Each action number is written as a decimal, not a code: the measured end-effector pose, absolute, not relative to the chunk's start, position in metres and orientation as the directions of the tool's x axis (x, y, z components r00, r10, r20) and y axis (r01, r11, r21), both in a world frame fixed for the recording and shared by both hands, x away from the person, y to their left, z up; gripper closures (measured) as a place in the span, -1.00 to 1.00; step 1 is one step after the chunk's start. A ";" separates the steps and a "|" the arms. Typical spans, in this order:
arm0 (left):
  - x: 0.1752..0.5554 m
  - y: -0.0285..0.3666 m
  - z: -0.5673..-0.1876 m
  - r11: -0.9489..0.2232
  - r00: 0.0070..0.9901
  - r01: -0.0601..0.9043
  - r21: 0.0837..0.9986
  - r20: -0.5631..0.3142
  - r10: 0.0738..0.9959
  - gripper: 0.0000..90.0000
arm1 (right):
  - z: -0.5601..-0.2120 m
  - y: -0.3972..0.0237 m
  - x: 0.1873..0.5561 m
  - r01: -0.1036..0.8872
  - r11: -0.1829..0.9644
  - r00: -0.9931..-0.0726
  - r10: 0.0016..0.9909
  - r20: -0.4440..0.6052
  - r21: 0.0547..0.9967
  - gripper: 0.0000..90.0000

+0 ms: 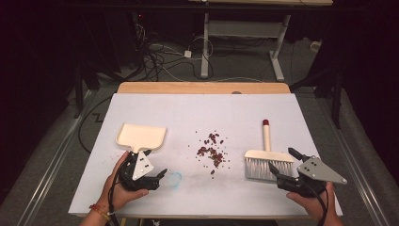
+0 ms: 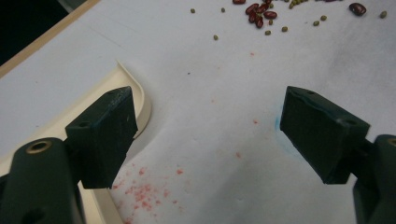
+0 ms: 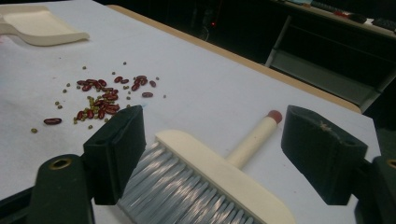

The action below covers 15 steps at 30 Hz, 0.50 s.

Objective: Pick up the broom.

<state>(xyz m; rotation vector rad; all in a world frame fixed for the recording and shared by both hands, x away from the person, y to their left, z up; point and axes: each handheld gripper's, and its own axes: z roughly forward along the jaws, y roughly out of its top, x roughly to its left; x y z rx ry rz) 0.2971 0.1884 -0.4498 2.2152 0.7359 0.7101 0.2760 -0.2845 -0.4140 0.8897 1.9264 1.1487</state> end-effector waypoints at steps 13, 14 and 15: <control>0.294 0.188 -0.454 -0.625 0.699 0.297 0.722 0.281 0.657 -0.61 | -0.418 -0.288 0.298 0.341 0.377 -0.489 0.854 -0.180 0.861 -0.34; 0.294 0.188 -0.453 -0.626 0.699 0.294 0.723 0.284 0.656 -0.61 | -0.417 -0.291 0.308 0.396 0.355 -0.490 0.862 -0.132 0.847 -0.33; 0.293 0.187 -0.453 -0.622 0.699 0.291 0.727 0.283 0.657 -0.61 | -0.416 -0.291 0.314 0.427 0.350 -0.483 0.868 -0.118 0.834 -0.33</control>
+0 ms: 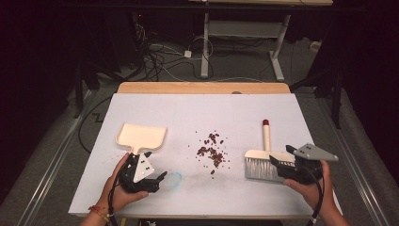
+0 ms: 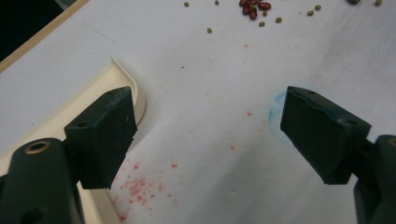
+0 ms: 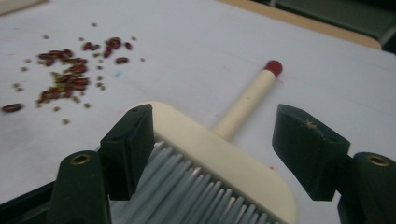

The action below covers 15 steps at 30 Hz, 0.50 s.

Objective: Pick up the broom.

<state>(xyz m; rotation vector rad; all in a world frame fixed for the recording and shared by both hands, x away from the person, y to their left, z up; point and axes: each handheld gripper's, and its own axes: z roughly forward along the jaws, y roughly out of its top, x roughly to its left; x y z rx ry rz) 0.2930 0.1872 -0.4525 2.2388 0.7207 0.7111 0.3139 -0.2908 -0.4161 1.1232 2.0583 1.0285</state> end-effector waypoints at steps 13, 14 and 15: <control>0.294 0.184 -0.456 -0.648 0.715 0.290 0.704 0.291 0.636 -0.61 | -0.420 -0.275 0.412 0.677 0.309 -0.352 0.933 -0.075 0.668 -0.38; 0.294 0.184 -0.456 -0.648 0.715 0.289 0.704 0.291 0.635 -0.61 | -0.431 -0.273 0.429 0.720 0.305 -0.336 0.939 -0.071 0.624 -0.33; 0.294 0.185 -0.456 -0.648 0.716 0.289 0.705 0.290 0.635 -0.61 | -0.436 -0.273 0.435 0.738 0.300 -0.319 0.945 -0.080 0.605 -0.29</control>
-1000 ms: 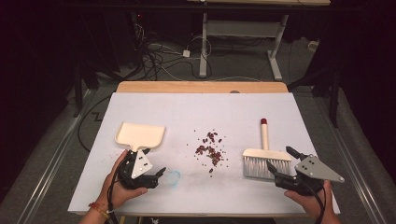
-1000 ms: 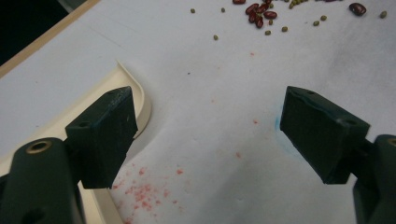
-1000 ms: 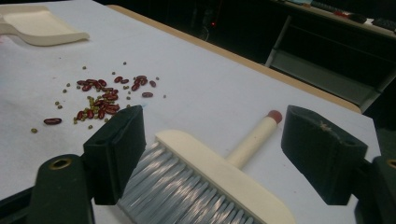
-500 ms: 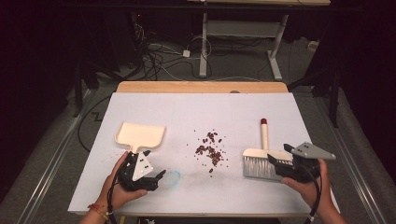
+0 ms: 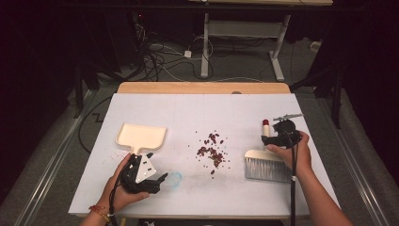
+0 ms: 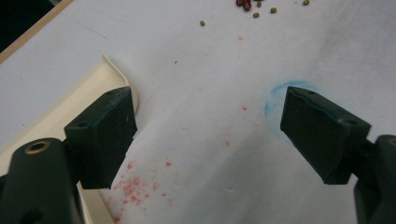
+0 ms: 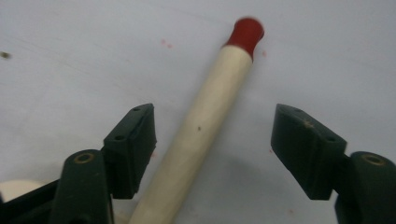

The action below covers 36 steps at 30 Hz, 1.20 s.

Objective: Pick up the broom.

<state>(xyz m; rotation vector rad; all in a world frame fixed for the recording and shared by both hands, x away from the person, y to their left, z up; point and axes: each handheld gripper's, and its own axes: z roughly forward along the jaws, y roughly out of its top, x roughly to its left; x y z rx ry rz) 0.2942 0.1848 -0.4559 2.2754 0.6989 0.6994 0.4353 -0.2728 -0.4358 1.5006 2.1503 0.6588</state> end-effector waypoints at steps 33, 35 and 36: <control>0.291 0.172 -0.463 -0.700 0.750 0.270 0.662 0.311 0.584 -0.61 | -0.456 -0.263 0.450 0.726 0.359 -0.419 0.907 -0.036 0.587 0.55; 0.290 0.172 -0.462 -0.701 0.751 0.268 0.661 0.313 0.581 -0.61 | -0.454 -0.264 0.448 0.711 0.354 -0.420 0.907 -0.038 0.608 0.55; 0.290 0.172 -0.462 -0.701 0.752 0.267 0.662 0.312 0.581 -0.61 | -0.451 -0.268 0.444 0.687 0.341 -0.417 0.908 -0.036 0.641 0.56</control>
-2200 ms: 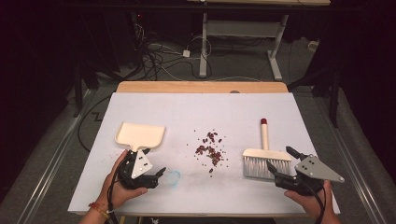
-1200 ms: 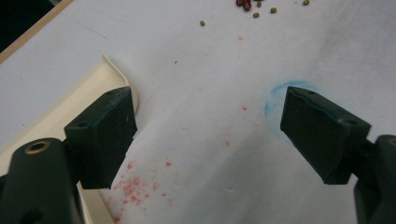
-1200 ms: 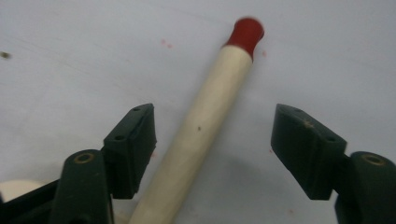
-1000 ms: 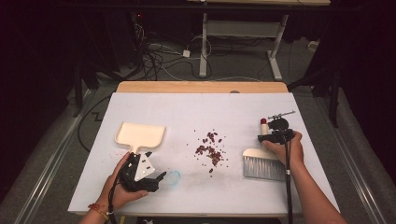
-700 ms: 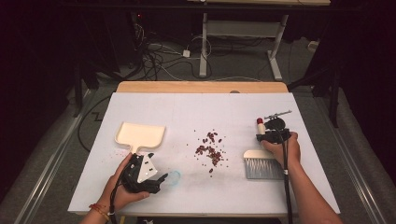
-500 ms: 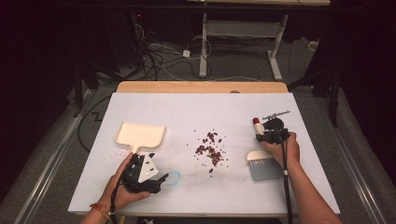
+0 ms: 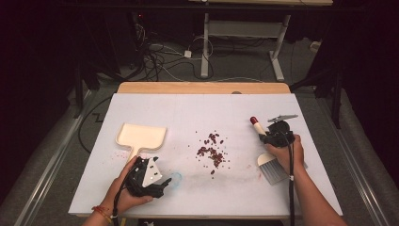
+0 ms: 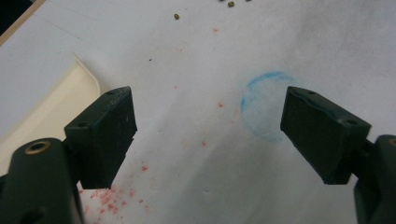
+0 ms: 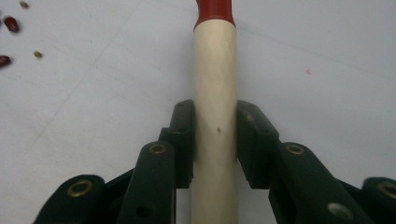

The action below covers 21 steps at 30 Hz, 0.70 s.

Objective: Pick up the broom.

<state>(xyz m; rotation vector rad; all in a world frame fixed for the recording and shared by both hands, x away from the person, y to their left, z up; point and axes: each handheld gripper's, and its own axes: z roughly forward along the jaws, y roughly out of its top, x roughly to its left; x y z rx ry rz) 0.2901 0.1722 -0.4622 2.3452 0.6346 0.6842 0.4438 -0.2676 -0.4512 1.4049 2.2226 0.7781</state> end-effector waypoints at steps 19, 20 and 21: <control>0.287 0.166 -0.446 -0.623 0.758 0.253 0.740 0.249 0.603 -0.61 | -0.401 -0.297 0.367 0.362 0.173 -0.483 0.875 0.025 0.916 0.56; 0.287 0.162 -0.444 -0.621 0.763 0.242 0.746 0.249 0.597 -0.61 | -0.396 -0.297 0.357 0.322 0.161 -0.508 0.861 0.026 0.933 0.56; 0.286 0.158 -0.441 -0.624 0.766 0.228 0.748 0.258 0.589 -0.61 | -0.394 -0.295 0.351 0.310 0.153 -0.515 0.857 0.031 0.938 0.56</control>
